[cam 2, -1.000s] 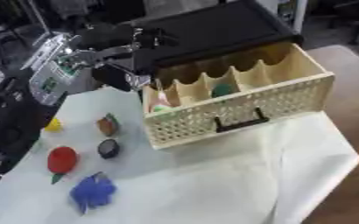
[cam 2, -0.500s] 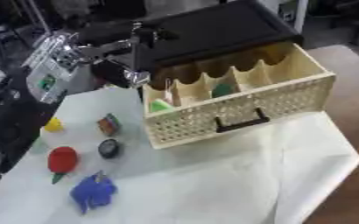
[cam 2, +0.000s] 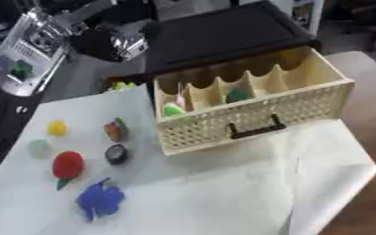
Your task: Pick up objects from table and place into drawer.
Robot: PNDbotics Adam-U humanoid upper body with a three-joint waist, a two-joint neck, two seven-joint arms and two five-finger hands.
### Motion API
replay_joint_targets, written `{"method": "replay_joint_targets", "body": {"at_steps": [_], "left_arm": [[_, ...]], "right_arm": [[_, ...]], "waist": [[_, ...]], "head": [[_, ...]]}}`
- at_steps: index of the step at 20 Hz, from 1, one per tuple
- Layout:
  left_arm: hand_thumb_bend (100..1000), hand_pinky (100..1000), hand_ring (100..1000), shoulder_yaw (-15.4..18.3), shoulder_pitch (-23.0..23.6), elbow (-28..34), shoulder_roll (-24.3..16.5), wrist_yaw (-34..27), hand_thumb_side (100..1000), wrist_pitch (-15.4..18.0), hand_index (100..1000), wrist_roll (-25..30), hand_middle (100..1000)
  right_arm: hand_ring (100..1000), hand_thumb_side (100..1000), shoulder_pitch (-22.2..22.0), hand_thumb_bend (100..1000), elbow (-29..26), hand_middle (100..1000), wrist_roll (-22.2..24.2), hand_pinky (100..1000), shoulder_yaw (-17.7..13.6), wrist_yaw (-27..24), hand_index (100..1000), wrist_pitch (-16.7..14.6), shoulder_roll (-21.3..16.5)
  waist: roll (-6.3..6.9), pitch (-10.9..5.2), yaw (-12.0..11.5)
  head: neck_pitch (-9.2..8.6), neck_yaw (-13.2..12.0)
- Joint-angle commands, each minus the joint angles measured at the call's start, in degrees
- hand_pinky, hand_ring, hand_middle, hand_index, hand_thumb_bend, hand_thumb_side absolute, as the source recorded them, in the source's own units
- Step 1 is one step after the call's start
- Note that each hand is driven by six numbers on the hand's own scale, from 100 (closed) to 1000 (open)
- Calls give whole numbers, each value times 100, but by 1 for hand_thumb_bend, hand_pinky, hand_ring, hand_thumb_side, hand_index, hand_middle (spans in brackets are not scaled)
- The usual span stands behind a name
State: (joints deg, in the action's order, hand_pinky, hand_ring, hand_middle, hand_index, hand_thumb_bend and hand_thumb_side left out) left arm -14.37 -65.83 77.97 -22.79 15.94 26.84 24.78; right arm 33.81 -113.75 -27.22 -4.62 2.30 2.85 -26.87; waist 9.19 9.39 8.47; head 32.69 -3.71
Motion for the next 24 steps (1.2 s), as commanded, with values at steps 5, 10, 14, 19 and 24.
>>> {"method": "replay_joint_targets", "body": {"at_steps": [5,10,14,19,24], "left_arm": [[100,548,813,244,330,1266,-378,-927,703,-620,975,-633,810],[100,547,811,377,810,2360,-589,-1896,723,-1074,970,-1185,801],[100,541,802,530,1321,3130,-787,-2484,759,-1342,962,-1609,789],[100,531,791,739,2061,3636,-901,-2954,796,-1433,960,-1864,775],[100,527,789,892,2603,3661,-925,-3086,807,-1218,956,-1791,772]], "right_arm": [[535,588,32,100,-84,552,6,352,-44,75,791,-5,-185],[537,656,24,219,-84,553,221,327,22,266,795,24,-414],[536,733,37,442,-84,556,572,292,127,616,796,65,-778],[532,872,44,423,-84,558,1174,215,298,1199,797,193,-1306],[530,1000,59,359,-76,564,2064,121,467,1702,799,350,-1792]], "waist": [[-178,-99,-137],[-298,-87,-242],[-423,-96,-332],[-575,-118,-438],[-688,-138,-496]], "head": [[142,136],[253,205],[308,242],[362,317],[379,393]]}}
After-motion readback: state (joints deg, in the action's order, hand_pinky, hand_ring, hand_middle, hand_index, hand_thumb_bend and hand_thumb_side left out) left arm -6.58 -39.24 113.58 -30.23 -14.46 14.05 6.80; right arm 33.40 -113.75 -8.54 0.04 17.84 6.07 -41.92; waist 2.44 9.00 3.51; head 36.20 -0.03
